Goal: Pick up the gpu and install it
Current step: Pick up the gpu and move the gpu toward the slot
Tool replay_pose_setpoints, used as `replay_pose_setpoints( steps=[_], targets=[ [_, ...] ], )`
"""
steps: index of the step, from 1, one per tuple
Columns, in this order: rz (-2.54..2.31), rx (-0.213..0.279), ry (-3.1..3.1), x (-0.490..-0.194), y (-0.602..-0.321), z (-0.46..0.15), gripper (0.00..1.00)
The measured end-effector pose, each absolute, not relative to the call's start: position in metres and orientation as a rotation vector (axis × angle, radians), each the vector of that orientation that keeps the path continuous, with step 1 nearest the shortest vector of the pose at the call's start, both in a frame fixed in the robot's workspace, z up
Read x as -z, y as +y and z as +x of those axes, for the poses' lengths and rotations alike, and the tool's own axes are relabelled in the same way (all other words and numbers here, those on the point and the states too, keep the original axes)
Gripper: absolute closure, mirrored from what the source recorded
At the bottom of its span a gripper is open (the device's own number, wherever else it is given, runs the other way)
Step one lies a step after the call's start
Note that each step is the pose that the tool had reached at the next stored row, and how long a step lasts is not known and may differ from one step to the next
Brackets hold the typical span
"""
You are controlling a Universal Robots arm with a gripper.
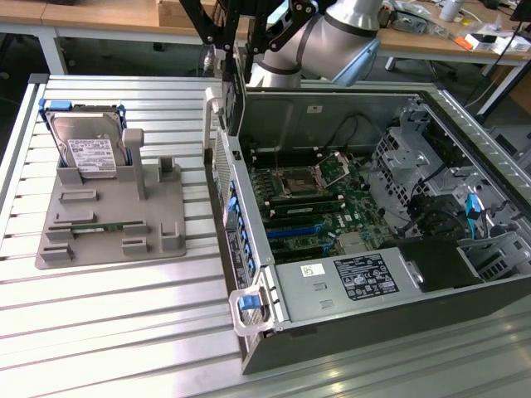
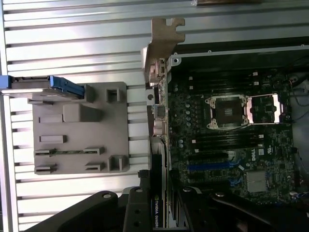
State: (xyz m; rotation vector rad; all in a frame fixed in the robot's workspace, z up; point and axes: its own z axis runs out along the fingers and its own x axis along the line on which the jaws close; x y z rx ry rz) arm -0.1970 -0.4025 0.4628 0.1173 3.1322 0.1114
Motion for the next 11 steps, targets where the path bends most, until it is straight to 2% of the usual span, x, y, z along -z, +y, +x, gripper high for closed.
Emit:
replay_pose_setpoints(
  steps=[11],
  targets=[
    [0.118, -0.111, 3.136, -0.463, -0.403, -0.179, 0.74]
  ],
)
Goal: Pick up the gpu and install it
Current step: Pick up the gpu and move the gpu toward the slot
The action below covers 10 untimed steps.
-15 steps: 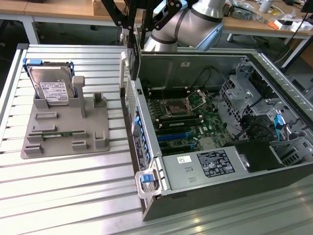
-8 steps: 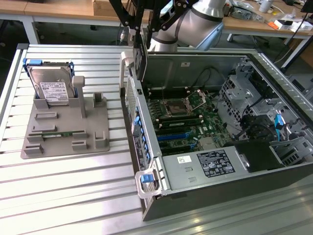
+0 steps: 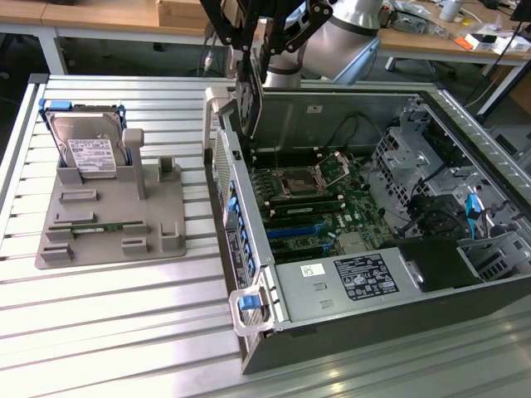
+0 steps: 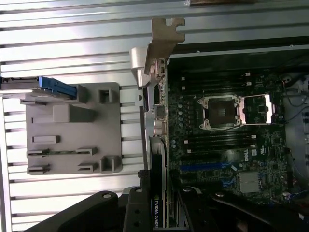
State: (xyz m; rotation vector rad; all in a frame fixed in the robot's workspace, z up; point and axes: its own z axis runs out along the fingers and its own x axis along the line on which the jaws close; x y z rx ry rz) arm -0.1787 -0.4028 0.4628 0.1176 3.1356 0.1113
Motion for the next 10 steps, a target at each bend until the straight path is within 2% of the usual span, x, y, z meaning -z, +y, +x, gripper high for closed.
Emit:
replay_pose_setpoints(
  steps=[10],
  targets=[
    [0.118, -0.111, 3.137, -0.463, -0.403, -0.163, 0.74]
  ],
)
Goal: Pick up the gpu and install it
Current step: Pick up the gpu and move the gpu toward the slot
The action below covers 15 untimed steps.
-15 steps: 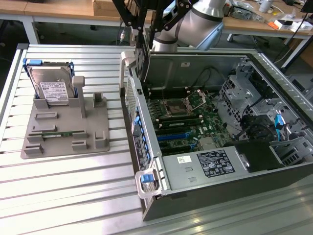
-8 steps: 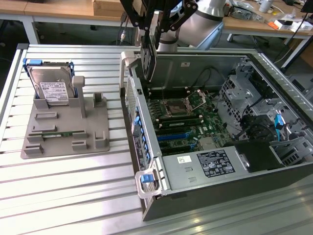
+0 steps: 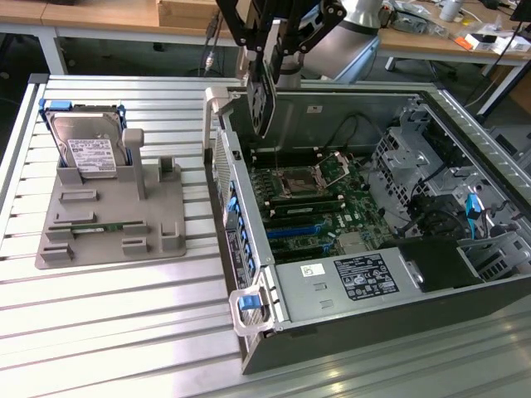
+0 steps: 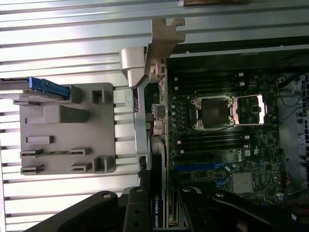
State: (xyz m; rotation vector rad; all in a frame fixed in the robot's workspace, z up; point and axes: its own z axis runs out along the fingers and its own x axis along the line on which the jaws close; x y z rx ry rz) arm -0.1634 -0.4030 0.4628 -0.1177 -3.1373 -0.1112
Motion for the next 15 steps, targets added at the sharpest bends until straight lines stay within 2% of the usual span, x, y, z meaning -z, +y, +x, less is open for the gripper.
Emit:
replay_pose_setpoints(
  steps=[15],
  targets=[
    [-0.118, 0.111, -3.133, -0.463, -0.403, -0.14, 0.74]
  ],
)
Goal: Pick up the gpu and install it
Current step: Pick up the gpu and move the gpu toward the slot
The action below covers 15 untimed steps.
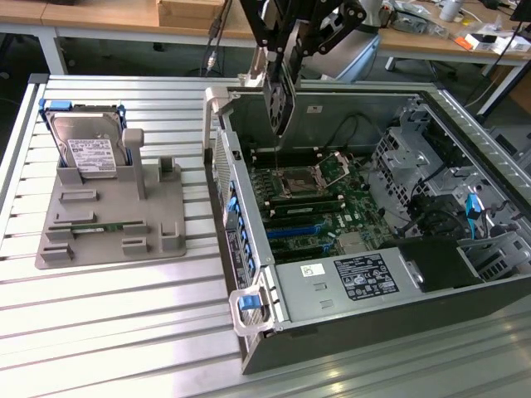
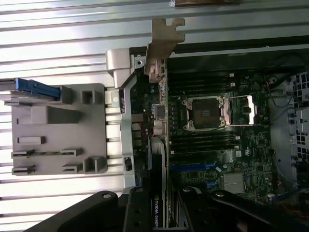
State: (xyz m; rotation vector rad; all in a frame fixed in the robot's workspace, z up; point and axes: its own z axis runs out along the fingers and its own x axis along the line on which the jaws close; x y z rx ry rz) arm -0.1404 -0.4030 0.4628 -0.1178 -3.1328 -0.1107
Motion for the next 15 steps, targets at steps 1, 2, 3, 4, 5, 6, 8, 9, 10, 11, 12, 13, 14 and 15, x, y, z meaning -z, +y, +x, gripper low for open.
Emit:
replay_pose_setpoints(
  steps=[1, 2, 3, 4, 5, 6, 8, 9, 10, 11, 12, 13, 14, 15],
  targets=[
    [-0.118, 0.111, -3.133, -0.463, -0.403, -0.139, 0.74],
    [-0.118, 0.111, -3.132, -0.463, -0.403, -0.139, 0.74],
    [-0.118, 0.111, -3.132, -0.463, -0.403, -0.137, 0.74],
    [-0.118, 0.111, -3.132, -0.463, -0.403, -0.135, 0.74],
    [-0.118, 0.111, -3.131, -0.463, -0.403, -0.133, 0.74],
    [-0.118, 0.111, -3.131, -0.463, -0.403, -0.132, 0.74],
    [-0.118, 0.111, -3.13, -0.463, -0.403, -0.129, 0.74],
    [-0.118, 0.111, -3.13, -0.463, -0.403, -0.128, 0.74],
    [-0.118, 0.111, -3.129, -0.463, -0.403, -0.127, 0.74],
    [-0.118, 0.111, -3.129, -0.463, -0.403, -0.126, 0.74],
    [-0.118, 0.11, -3.129, -0.463, -0.403, -0.125, 0.74],
    [-0.118, 0.11, -3.128, -0.463, -0.403, -0.123, 0.74],
    [-0.118, 0.11, -3.127, -0.463, -0.403, -0.119, 0.74],
    [-0.118, 0.11, -3.127, -0.463, -0.403, -0.117, 0.74]
  ],
)
